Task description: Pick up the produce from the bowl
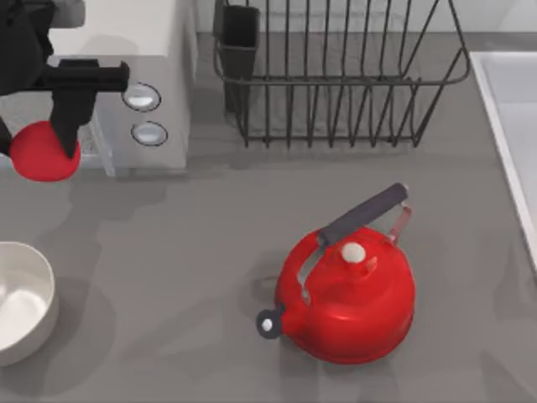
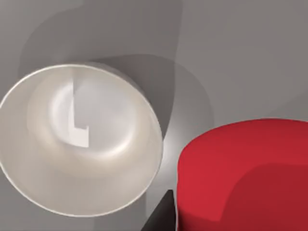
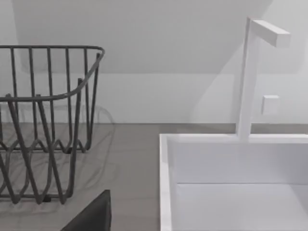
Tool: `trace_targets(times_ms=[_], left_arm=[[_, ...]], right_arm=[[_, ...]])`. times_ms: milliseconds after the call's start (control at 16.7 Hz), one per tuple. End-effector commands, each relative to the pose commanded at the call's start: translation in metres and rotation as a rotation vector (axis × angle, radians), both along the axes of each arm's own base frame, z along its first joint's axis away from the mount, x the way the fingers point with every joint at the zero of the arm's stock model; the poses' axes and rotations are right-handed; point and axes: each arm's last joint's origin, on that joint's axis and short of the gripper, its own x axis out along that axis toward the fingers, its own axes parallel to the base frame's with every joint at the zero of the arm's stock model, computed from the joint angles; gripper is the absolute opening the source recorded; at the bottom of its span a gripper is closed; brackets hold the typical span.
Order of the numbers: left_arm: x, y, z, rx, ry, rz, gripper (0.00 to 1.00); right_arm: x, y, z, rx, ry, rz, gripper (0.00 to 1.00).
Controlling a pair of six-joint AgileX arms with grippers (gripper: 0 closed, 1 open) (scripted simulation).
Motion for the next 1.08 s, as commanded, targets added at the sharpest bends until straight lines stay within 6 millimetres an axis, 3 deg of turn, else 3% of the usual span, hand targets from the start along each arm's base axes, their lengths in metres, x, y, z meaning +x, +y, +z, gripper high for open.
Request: trace_targets(times_ms=[180, 360, 720, 1080], left_arm=[[0.0, -0.061, -0.036, -0.002, 0.019, 0.006, 0.0], [-0.005, -0.092, -0.059, -0.002, 0.027, 0.008, 0.0], [-0.005, -0.093, -0.062, -0.004, 0.024, 0.009, 0.0], [-0.001, -0.095, -0.102, -0.012, 0.011, 0.009, 0.0]], right_arm=[[0.0, 0.0, 0.0, 0.0, 0.0, 0.0, 1.0], [0.0, 0.0, 0.0, 0.0, 0.0, 0.0, 1.0], [0.0, 0.0, 0.0, 0.0, 0.0, 0.0, 1.0], [0.0, 0.0, 0.0, 0.0, 0.0, 0.0, 1.0]])
